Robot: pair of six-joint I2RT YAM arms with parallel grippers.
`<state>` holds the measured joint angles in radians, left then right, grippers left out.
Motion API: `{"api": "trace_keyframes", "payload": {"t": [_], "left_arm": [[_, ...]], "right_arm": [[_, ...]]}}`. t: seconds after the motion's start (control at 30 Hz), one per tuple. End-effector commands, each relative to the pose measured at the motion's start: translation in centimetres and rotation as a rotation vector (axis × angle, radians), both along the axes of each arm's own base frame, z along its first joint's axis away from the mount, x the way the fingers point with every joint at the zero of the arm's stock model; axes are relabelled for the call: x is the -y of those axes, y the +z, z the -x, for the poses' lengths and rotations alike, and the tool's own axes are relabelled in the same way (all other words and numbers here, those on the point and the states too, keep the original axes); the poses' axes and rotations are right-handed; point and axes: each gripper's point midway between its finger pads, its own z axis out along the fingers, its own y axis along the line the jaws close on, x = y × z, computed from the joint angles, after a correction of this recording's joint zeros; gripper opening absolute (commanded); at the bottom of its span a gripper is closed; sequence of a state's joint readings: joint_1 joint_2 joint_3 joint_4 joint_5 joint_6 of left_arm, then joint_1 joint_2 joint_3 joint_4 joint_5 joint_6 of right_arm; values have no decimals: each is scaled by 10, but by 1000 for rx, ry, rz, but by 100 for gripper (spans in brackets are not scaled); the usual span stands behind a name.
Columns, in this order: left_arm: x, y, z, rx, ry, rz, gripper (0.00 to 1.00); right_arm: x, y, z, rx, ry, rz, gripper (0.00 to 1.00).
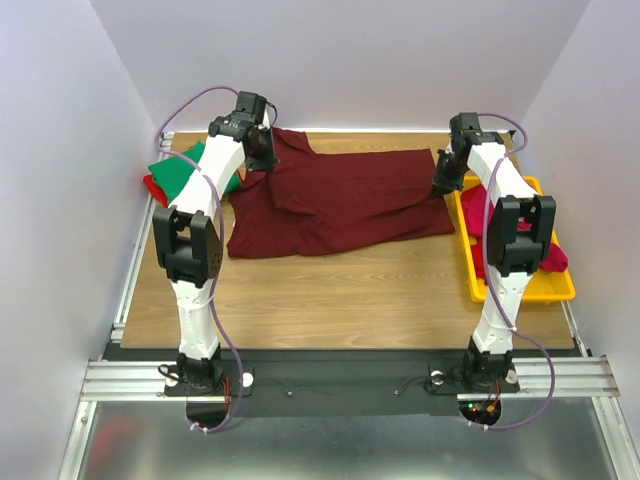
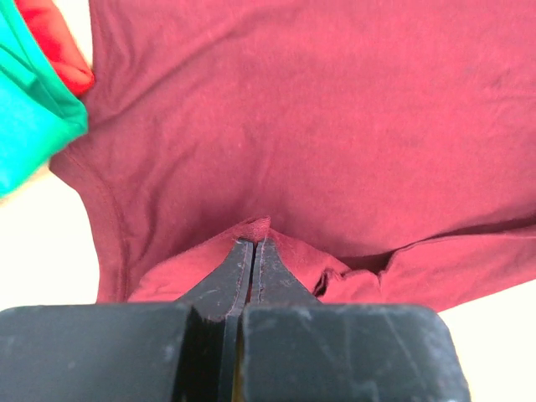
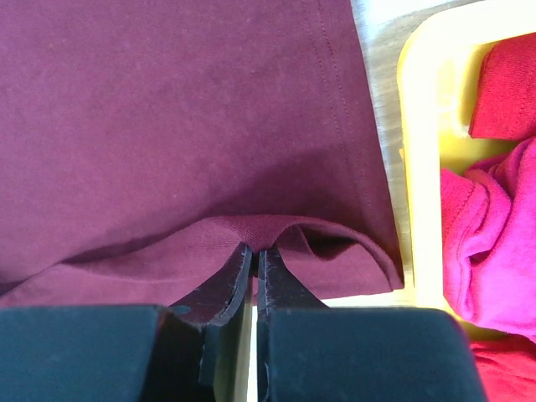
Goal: Fold and stack the t-shirts
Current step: Fold the tshirt
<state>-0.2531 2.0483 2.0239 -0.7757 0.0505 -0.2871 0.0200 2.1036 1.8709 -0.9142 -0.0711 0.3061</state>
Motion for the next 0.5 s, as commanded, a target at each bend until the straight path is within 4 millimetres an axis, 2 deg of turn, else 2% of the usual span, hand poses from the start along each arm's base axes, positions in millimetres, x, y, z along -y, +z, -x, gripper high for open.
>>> {"api": "trace_keyframes", "payload": {"t": [0.0, 0.17, 0.2, 0.27, 0.47], "left_arm": [[-8, 20, -10, 40, 5, -3, 0], [-1, 12, -19, 33, -14, 21, 0], [0, 16, -23, 44, -17, 25, 0], [-1, 9, -25, 24, -13, 18, 0], [-19, 15, -34, 43, 78, -4, 0]], "right_arm": [[6, 5, -11, 32, -12, 14, 0], [8, 2, -13, 29, -16, 22, 0], [8, 3, -14, 32, -17, 25, 0], [10, 2, -14, 31, -21, 30, 0], [15, 1, -11, 27, -29, 51, 0]]}}
